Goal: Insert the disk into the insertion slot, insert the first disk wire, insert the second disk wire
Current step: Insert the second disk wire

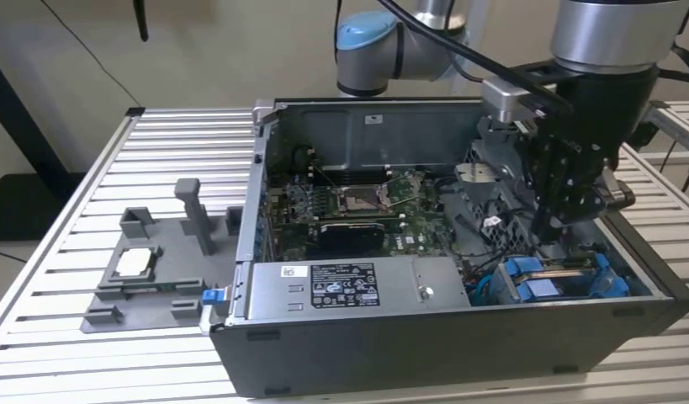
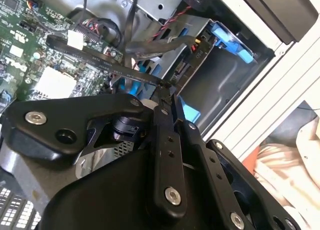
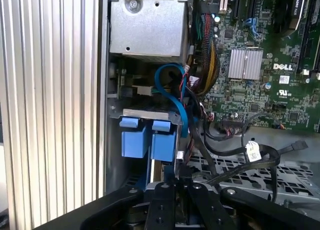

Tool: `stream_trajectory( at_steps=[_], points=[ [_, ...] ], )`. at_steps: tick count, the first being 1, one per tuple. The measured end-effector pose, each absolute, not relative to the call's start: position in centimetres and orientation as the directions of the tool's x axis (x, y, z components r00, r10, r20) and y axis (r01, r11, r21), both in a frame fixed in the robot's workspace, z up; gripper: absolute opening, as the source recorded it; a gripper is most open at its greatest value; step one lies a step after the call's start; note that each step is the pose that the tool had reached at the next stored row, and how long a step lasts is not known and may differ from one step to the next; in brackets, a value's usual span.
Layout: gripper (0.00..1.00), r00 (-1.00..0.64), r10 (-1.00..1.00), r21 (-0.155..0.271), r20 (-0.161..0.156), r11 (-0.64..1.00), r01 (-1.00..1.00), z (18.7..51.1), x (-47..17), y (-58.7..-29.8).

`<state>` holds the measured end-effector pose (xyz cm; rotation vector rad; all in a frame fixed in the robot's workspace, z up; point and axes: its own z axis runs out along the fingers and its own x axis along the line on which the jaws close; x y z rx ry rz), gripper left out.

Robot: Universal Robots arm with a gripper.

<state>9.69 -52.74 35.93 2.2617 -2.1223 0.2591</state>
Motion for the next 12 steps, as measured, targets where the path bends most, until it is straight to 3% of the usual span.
stream_trajectory(
  at_steps=[9,12],
  points=[
    [0.16,0.059,-0.988,-0.073,0.14,-0.07,-0.995,35.87,10.2,-53.19],
    [0.16,0.059,-0.993,-0.075,0.103,-0.067,-0.995,35.85,10.21,-53.26]
  ],
)
